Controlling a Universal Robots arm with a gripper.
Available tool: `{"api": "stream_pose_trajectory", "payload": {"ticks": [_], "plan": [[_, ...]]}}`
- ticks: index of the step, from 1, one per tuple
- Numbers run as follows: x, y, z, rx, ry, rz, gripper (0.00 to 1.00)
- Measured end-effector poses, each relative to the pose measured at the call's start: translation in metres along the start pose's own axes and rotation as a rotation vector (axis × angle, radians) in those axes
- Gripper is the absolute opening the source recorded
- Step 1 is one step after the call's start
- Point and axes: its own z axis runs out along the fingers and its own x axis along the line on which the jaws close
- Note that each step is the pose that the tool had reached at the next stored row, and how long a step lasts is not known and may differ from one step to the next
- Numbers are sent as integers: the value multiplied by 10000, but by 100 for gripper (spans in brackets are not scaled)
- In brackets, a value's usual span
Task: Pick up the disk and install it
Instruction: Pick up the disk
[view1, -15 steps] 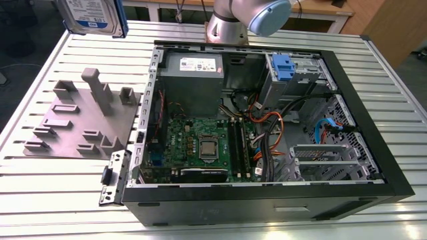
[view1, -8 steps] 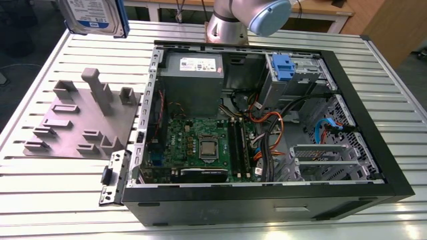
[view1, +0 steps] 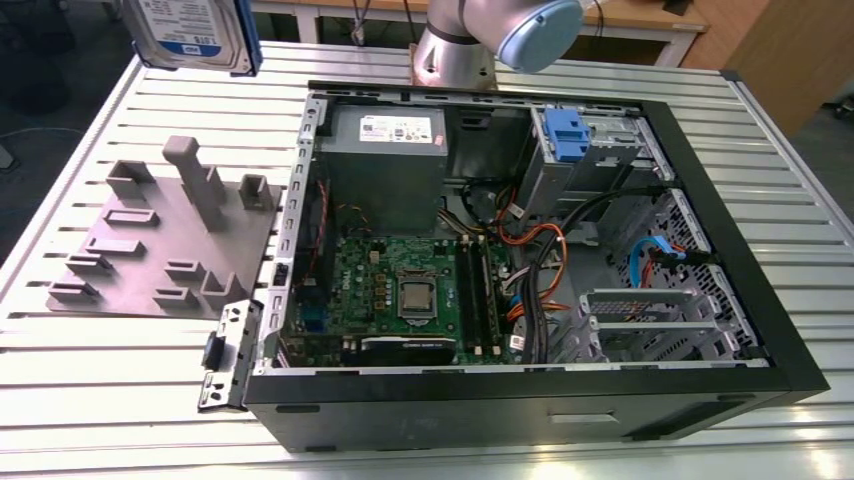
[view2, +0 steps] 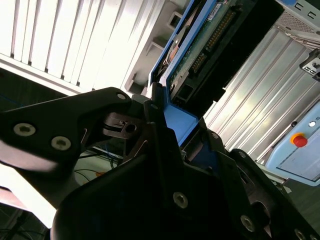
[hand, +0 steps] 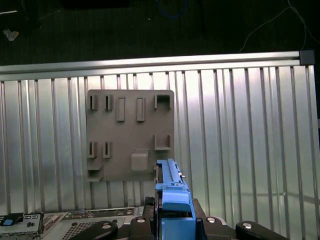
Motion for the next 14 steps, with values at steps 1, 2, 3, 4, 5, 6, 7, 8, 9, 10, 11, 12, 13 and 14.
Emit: {"api": "stream_pose_trajectory", "payload": {"ticks": [1, 2, 3, 4, 5, 6, 7, 8, 9, 10, 11, 12, 13, 14], "plan": [[0, -2, 0, 0, 0, 0, 36], [0, -2, 0, 0, 0, 0, 36], [0, -3, 0, 0, 0, 0, 36], [-1, -6, 0, 0, 0, -1, 36], [-1, -13, 0, -1, 0, -2, 36], [-1, -18, 0, -1, 0, -1, 36], [-2, -25, 0, 0, 0, 0, 36], [-3, -35, 0, 0, 0, -1, 36], [-3, -45, -1, -1, 1, 0, 36], [-4, -54, -1, -1, 1, 0, 36], [-5, -63, 0, 0, 0, 0, 36], [-6, -71, 0, 0, 0, 0, 36], [-6, -76, 0, 0, 0, 0, 36], [-6, -77, 0, 0, 0, 1, 36]]}}
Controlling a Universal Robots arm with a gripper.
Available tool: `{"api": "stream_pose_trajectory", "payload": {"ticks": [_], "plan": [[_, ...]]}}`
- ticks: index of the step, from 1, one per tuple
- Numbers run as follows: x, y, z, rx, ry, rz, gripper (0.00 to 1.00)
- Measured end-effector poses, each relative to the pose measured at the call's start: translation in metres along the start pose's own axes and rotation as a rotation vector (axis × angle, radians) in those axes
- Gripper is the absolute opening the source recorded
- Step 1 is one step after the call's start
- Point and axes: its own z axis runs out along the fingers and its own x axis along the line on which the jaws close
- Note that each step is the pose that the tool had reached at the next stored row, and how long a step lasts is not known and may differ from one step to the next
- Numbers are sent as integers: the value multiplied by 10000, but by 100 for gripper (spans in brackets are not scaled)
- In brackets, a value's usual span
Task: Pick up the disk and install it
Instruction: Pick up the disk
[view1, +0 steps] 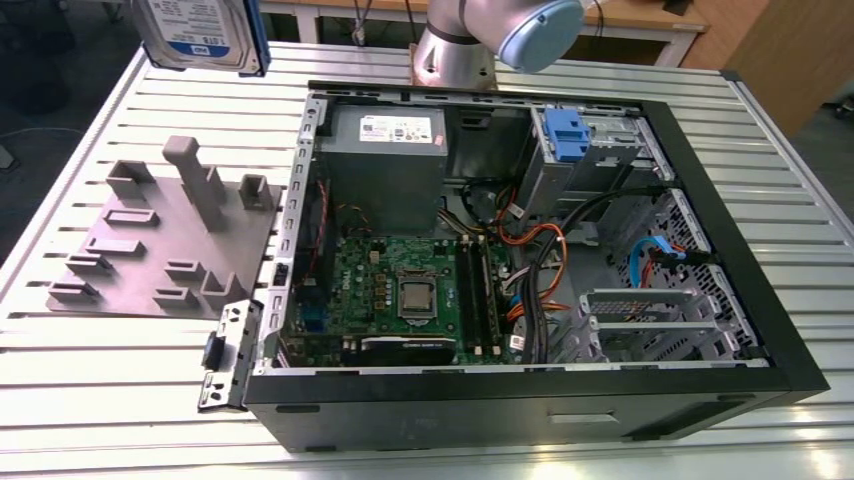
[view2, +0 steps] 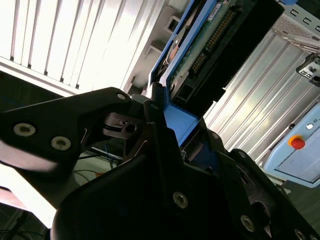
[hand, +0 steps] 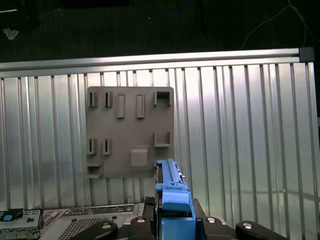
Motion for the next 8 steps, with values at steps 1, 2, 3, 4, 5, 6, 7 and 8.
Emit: {"api": "stream_pose_trajectory", "payload": {"ticks": [1, 2, 3, 4, 5, 6, 7, 8], "plan": [[0, -1, 0, 0, 0, 0, 36], [1, -1, 0, 0, 0, -1, 36], [1, -3, 0, 0, 0, -2, 36], [5, -5, -1, -1, 1, -3, 36], [11, -5, -1, -1, 0, -3, 36], [21, -5, -1, 0, 0, -2, 36], [31, -6, -2, -1, 0, -2, 36], [42, -7, -2, -1, 0, -2, 36]]}}
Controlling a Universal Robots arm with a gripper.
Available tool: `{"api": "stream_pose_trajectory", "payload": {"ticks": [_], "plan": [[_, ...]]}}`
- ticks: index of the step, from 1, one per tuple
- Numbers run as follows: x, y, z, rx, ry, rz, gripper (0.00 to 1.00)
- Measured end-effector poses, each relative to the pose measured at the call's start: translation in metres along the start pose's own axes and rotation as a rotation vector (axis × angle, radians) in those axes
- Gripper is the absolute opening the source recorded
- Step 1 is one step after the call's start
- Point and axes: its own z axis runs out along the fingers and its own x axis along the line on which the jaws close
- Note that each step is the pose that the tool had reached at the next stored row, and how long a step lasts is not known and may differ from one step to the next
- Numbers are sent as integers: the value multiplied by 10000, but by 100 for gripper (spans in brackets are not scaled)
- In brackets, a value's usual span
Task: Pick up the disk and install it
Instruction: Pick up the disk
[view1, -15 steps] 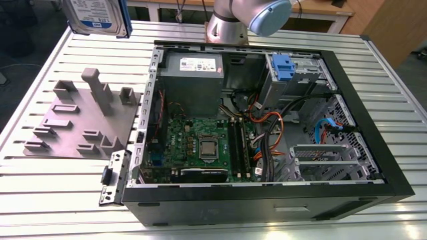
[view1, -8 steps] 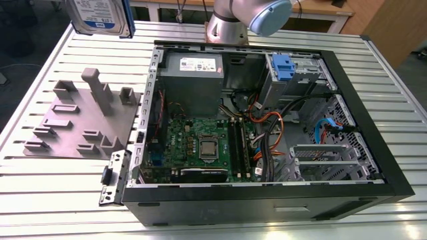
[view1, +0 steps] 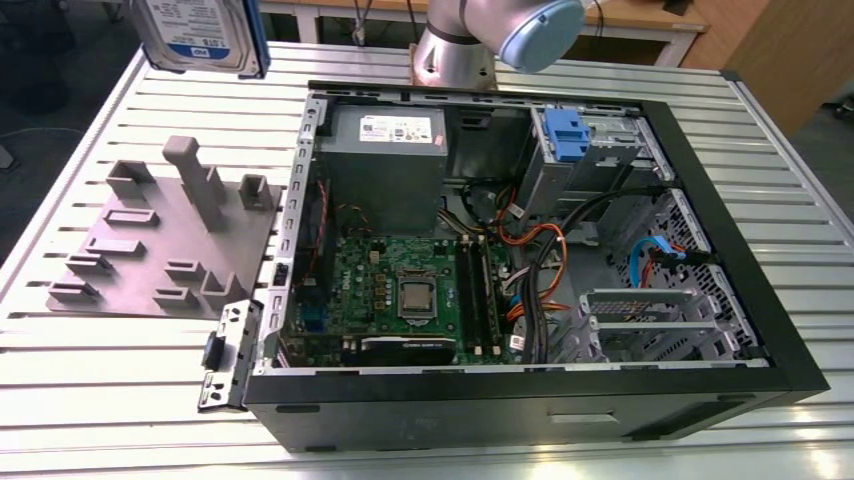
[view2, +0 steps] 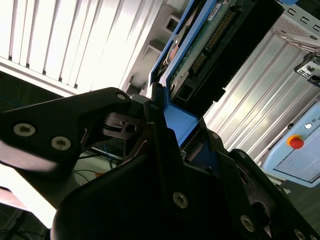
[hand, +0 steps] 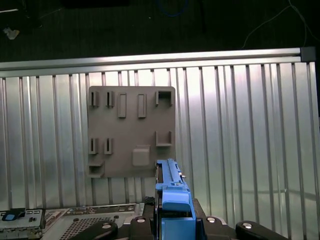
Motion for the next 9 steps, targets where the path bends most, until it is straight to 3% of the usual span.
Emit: {"api": "stream_pose_trajectory", "payload": {"ticks": [6, 9], "plan": [[41, -18, -2, 0, 3, 0, 36], [38, -75, -2, 0, 3, 0, 36]]}}
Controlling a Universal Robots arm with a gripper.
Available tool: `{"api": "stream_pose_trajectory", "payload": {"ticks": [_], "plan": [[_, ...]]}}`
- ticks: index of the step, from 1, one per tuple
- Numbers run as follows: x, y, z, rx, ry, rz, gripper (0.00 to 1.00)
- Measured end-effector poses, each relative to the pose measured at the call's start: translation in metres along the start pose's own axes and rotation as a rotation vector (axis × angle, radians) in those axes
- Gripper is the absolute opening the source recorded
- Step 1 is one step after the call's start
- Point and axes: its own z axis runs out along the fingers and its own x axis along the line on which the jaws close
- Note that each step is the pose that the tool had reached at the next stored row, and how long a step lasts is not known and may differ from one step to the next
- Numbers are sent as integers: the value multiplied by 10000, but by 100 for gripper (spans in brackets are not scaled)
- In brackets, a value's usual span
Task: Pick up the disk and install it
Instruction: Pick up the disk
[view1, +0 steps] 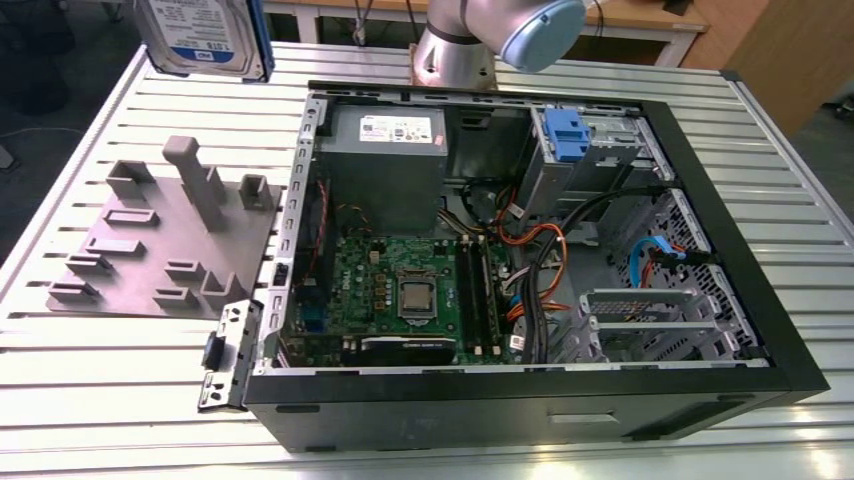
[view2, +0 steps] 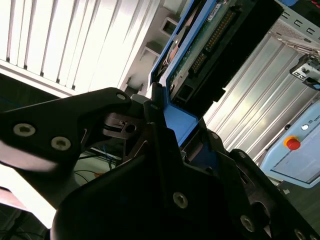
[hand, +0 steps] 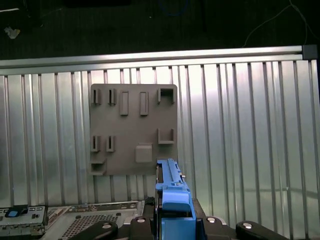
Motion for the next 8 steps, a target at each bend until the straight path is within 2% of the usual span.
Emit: {"api": "stream_pose_trajectory", "payload": {"ticks": [3, 8], "plan": [[-5, -74, 0, 0, 0, -5, 36], [37, -96, -2, -2, 3, -47, 36]]}}
